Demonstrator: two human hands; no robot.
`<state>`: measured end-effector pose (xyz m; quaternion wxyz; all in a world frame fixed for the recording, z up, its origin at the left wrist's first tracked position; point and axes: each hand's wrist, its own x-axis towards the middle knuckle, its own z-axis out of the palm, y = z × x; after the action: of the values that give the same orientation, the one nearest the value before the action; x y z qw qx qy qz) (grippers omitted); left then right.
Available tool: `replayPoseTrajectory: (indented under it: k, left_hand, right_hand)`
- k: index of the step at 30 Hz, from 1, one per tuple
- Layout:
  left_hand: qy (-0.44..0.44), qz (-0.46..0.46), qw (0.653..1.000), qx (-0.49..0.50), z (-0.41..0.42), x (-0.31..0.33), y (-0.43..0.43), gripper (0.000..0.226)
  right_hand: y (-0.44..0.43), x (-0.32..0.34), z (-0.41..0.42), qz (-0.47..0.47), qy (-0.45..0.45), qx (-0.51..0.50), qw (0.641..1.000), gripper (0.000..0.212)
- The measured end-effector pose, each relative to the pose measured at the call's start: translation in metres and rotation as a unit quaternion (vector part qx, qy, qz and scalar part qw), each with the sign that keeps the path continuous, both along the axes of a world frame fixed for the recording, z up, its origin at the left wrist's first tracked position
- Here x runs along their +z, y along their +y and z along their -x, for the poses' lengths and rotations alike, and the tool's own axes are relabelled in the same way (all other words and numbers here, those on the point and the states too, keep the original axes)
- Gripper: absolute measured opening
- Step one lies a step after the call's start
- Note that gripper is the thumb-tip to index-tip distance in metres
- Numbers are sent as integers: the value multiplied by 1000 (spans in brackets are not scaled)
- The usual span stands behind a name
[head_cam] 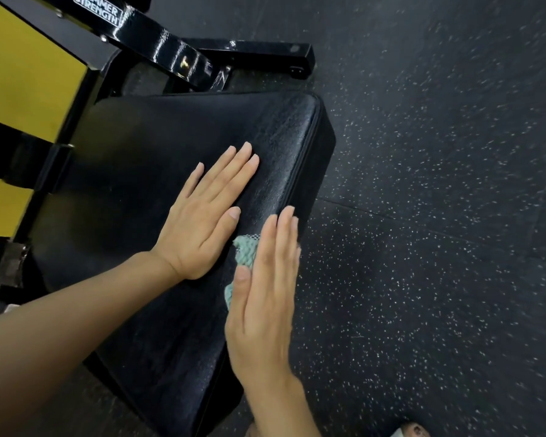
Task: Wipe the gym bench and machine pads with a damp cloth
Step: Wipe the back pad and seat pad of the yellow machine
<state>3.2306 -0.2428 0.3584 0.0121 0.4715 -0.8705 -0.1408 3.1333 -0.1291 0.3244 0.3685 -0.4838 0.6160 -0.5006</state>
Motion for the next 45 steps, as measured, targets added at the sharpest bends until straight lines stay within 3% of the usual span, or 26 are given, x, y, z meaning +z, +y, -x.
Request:
replayPoseTrajectory:
  k: [18,32,45]
  left_hand:
    - [-6,-15,1000,11,3,2,-7,59]
    - [-11,-20,999,31,5,2,-9,60]
    - [-8,-25,996,80,12,3,-9,62]
  right_hand:
    - [-126,-10,61,22,-37,-34,998,52]
    - [-39,3,17,-7,-12,-32,999,55]
    - [-136,-3,67,-1,-26,-48,999,50]
